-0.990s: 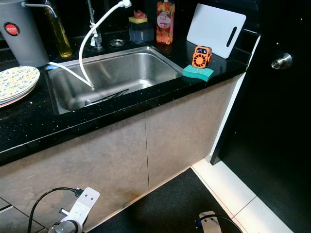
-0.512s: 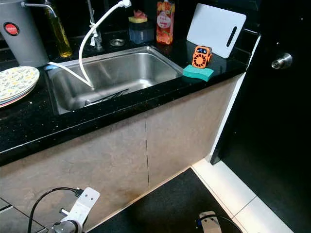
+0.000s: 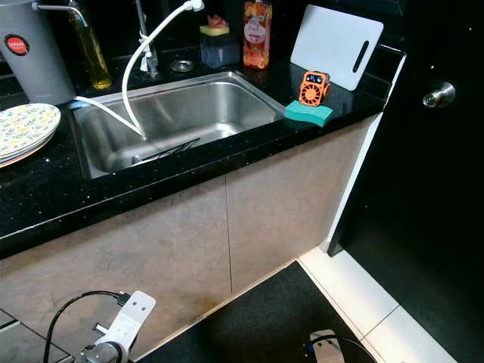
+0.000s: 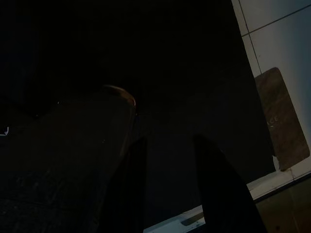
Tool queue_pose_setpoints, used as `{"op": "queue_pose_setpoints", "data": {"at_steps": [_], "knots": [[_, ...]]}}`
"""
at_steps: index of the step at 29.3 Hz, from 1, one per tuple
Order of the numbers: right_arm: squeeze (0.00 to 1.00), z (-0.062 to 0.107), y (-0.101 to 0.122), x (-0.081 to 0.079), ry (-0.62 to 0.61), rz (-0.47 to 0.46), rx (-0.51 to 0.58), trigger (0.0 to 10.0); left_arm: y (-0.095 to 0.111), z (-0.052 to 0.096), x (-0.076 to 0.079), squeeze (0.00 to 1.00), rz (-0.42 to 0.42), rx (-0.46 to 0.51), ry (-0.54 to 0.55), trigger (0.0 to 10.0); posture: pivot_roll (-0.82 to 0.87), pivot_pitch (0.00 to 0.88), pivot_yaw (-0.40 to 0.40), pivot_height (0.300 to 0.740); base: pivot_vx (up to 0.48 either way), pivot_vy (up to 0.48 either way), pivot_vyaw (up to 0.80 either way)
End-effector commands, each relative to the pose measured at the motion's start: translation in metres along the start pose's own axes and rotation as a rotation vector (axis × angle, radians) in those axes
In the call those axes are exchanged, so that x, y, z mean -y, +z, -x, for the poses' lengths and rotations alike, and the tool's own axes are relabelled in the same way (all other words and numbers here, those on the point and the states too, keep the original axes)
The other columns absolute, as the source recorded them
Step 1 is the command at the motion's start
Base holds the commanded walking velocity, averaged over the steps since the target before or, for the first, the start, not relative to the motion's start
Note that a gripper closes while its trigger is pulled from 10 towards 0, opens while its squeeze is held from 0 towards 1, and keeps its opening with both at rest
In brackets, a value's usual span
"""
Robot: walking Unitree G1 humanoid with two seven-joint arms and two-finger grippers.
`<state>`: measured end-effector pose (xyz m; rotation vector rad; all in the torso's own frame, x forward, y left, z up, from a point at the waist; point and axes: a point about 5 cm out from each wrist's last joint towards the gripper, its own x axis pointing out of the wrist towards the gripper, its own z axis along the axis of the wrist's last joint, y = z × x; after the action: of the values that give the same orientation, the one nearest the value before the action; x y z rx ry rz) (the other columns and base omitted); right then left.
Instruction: Kitchen organization
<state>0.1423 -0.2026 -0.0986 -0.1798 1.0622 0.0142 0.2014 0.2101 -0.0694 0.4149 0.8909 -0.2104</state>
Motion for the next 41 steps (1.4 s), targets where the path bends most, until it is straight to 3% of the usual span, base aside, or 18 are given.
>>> {"op": "queue_pose_setpoints", "data": {"at_steps": [1, 41], "knots": [[0.0, 0.0003, -0.0018, -0.0003, -0.001, -0.01, -0.005, 10.0, -0.0023, 0.0001, 0.003, 0.0, -0.005, -0.011, -0.012, 10.0, 0.04, 0.0, 0.007, 0.74, 0.0, 0.0, 0.0], [0.0, -0.0006, 0.0027, 0.0002, 0.001, 0.001, 0.002, 10.0, -0.0019, 0.0003, 0.0002, 0.0, -0.02, -0.01, -0.01, 10.0, 0.06, 0.0, 0.007, 0.74, 0.0, 0.0, 0.0]]}}
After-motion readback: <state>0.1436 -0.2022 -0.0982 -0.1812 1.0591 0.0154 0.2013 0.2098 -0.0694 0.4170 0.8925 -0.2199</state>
